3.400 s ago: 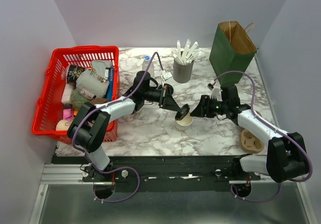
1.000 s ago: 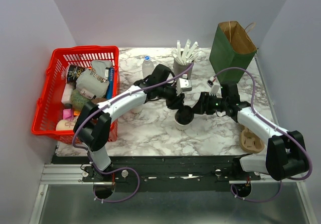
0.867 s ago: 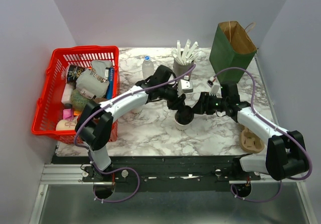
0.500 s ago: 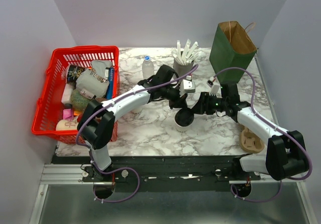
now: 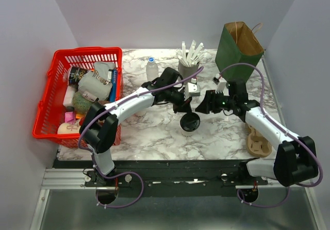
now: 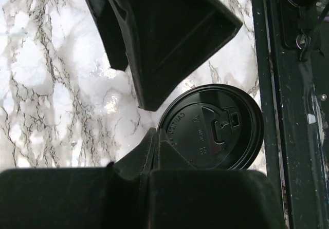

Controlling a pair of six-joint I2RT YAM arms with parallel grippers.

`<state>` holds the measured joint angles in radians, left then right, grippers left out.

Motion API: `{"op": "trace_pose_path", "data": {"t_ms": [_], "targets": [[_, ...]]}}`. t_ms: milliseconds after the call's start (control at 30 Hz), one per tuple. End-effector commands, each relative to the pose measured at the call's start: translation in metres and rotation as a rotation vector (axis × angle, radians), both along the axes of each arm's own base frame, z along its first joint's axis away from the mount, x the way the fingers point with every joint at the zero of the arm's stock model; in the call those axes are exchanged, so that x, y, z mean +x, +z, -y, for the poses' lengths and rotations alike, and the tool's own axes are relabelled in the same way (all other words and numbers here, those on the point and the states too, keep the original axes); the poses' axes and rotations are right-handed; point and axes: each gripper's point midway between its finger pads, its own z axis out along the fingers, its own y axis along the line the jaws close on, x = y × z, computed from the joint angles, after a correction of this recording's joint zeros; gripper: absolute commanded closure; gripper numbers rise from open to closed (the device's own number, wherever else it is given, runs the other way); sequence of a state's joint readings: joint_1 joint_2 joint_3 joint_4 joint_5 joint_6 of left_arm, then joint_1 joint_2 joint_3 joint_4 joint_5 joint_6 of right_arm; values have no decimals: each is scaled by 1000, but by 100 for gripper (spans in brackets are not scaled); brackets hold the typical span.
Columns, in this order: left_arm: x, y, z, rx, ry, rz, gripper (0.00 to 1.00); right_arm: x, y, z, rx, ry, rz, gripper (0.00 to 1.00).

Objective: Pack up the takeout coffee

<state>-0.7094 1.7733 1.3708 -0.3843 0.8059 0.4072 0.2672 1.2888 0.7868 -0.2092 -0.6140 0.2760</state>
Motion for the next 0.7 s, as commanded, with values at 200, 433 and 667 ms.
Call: {"op": "trace_pose_path", "data": {"t_ms": [200,433,667], "targets": [[-13,12,4,-34,-52,-27,100,22,92,11,-189,295,515,33],[-12,12,5,-30,-54,-39,100,-88,96,-6,-158,1037,856,36],[-13,12,8,-41,-54,-59,100,-120,65,-2,-294,1387,957,41]]}}
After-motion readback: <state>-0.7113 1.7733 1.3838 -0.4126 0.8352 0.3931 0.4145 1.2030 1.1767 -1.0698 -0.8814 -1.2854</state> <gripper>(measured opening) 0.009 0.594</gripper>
